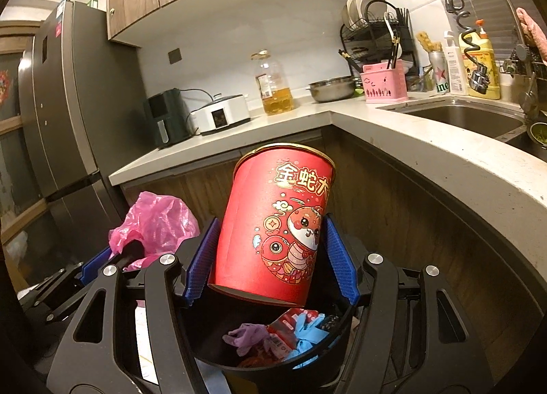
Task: Collect trash
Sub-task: 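Carry the pink bag and red cup over the black bin with both tools, then open both tools to drop the pink bag and red cup into the bin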
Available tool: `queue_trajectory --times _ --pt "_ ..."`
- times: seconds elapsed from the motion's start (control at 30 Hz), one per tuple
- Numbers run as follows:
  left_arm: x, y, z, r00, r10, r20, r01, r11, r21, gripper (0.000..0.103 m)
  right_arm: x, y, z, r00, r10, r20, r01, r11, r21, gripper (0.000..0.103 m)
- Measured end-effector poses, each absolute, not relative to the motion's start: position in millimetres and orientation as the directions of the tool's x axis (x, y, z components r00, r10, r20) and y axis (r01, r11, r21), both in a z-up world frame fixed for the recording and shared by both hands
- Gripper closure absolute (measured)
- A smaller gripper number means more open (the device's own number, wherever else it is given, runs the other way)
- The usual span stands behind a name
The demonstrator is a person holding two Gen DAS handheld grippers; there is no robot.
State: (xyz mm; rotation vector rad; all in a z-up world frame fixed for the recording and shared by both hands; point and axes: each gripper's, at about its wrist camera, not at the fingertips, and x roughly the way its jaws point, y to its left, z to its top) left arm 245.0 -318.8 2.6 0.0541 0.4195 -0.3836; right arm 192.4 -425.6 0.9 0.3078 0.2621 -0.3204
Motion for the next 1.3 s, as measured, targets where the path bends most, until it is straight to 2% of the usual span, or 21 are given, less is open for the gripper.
queue_trajectory --times 0.93,0.97,1.03,1.07,1.13,1.3 --pt "263 -337 -18 0.807 -0.383 -0.449 0.416 0.909 -0.027 0.073 211 -434 1 0.919 -0.255 -0.3 0.337 0.905 0.26 0.04" --pt "263 -336 -19 0.807 -0.381 -0.45 0.414 0.91 -0.028 0.07 212 -434 1 0.919 -0.255 -0.301 0.336 0.905 0.261 0.04" --pt "265 -335 -21 0.807 -0.378 -0.454 0.411 0.911 -0.029 0.058 215 -434 1 0.921 -0.246 -0.302 0.328 0.907 0.263 0.038" --pt "265 -334 -22 0.807 -0.375 -0.455 0.408 0.912 -0.028 0.054 216 -434 1 0.921 -0.242 -0.306 0.326 0.908 0.262 0.034" --pt "265 -331 -23 0.81 -0.372 -0.454 0.402 0.915 -0.032 0.04 217 -435 0 0.922 -0.235 -0.308 0.321 0.908 0.267 0.028" --pt "266 -325 -24 0.817 -0.353 -0.457 0.378 0.925 -0.038 0.027 215 -438 1 0.922 -0.237 -0.306 0.324 0.904 0.278 0.027"
